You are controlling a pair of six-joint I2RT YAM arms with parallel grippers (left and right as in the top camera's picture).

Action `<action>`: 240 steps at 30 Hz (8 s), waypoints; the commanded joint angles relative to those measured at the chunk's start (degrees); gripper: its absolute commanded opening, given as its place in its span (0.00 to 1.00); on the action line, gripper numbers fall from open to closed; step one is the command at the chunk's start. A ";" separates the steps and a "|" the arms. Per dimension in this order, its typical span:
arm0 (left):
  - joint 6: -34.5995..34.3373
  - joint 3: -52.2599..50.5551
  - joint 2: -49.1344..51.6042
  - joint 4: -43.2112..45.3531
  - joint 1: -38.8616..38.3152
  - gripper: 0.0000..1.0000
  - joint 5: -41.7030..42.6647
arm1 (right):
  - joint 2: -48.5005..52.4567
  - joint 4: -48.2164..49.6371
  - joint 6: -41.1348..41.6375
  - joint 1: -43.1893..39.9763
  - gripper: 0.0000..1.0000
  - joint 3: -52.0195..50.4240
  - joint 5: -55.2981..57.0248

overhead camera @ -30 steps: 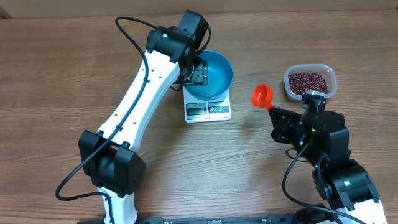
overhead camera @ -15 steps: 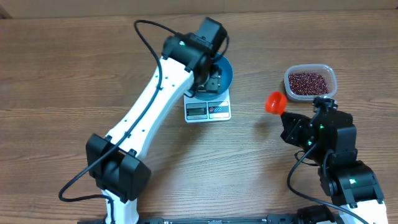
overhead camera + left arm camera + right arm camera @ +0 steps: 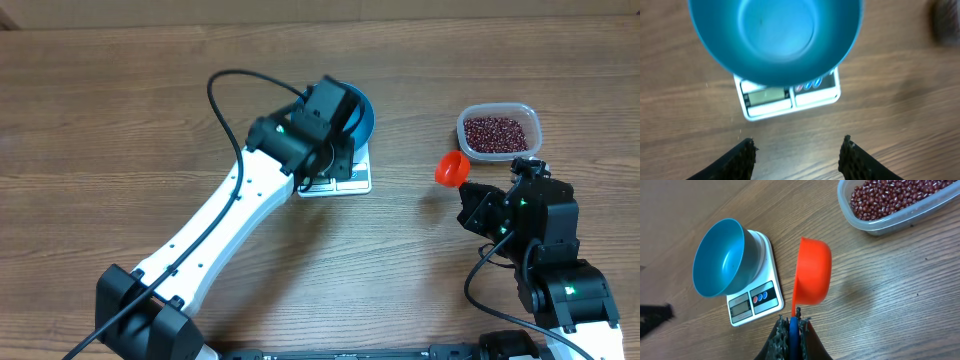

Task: Scoop item into bowl and weigh 150g on scale

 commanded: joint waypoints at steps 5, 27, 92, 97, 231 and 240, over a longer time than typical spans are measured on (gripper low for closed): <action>2.38 -10.34 -0.83 6.51 -2.89 0.49 -6.58 | -0.55 0.17 -0.28 -0.39 0.04 1.01 0.55; 27.63 -16.83 -0.70 18.05 -2.93 0.04 -3.08 | -0.52 0.15 -0.28 -0.37 0.04 0.94 0.55; 30.95 -17.05 15.13 32.24 -2.91 0.04 -6.08 | -0.52 -0.50 -1.55 -0.37 0.04 0.94 0.52; 30.95 -17.05 15.15 32.57 -2.91 0.04 -6.10 | -0.52 -0.74 -1.55 -0.37 0.04 0.94 0.52; 29.22 -11.98 -17.68 2.03 11.23 1.00 4.39 | 1.92 -5.11 -14.67 -0.37 0.03 7.54 4.98; 29.20 -11.96 -17.68 2.03 11.23 0.99 4.39 | 16.15 -17.86 -19.52 -0.39 0.04 24.94 19.69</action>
